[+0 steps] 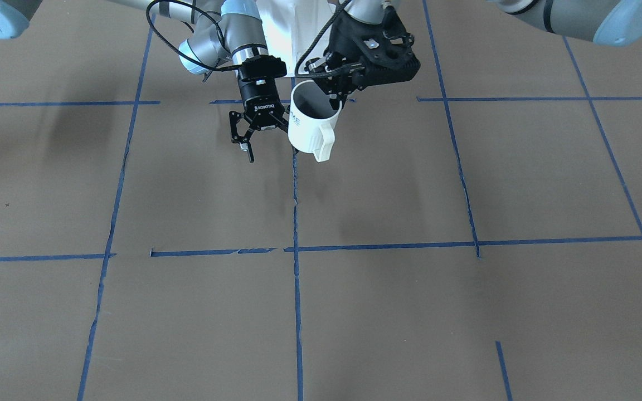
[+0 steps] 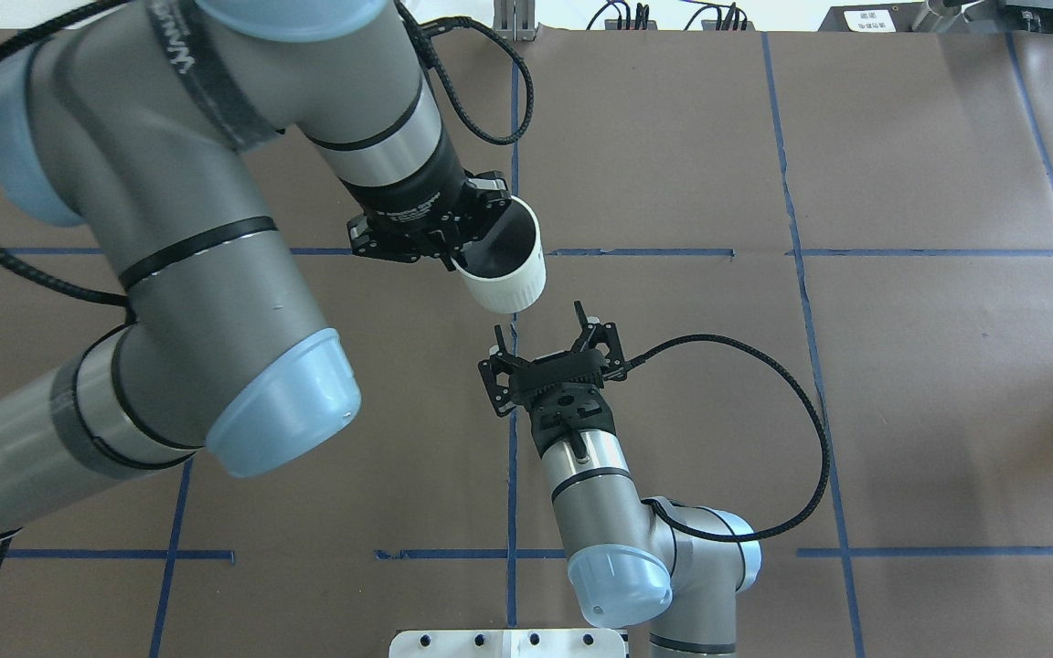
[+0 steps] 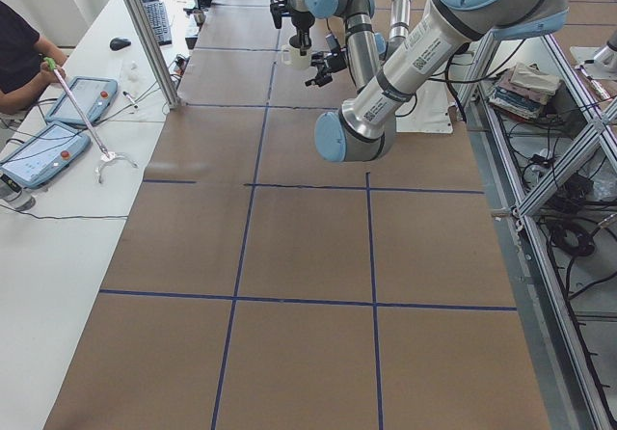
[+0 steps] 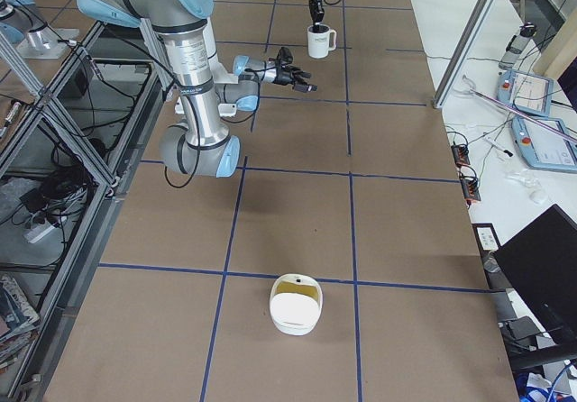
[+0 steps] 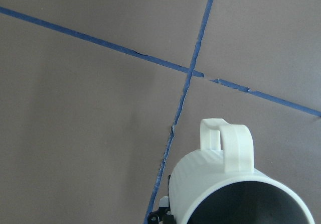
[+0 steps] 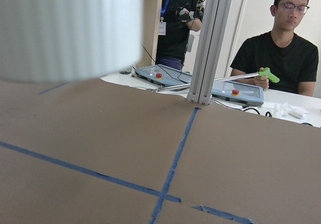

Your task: Left arm hands cup to right arm to dump lemon

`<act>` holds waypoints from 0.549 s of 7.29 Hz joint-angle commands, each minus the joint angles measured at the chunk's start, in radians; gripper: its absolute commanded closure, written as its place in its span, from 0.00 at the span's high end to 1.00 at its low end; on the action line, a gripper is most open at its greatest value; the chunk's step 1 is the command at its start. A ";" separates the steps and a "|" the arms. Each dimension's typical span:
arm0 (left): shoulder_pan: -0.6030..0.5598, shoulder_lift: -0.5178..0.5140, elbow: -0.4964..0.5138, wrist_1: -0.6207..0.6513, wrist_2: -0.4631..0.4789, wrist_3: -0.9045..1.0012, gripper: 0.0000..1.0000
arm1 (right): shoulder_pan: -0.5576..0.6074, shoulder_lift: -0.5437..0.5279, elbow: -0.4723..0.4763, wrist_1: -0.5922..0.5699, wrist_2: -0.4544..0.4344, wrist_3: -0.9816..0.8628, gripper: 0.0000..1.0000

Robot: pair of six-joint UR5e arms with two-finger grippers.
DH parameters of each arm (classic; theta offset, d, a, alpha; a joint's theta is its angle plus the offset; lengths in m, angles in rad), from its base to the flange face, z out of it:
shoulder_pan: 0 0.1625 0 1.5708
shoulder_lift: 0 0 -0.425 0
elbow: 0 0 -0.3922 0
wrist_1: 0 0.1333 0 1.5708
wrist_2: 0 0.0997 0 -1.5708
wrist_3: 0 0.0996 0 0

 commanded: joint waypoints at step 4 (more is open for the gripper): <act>-0.115 0.597 -0.287 -0.109 0.014 0.525 0.00 | 0.185 -0.313 0.264 0.002 0.291 0.004 1.00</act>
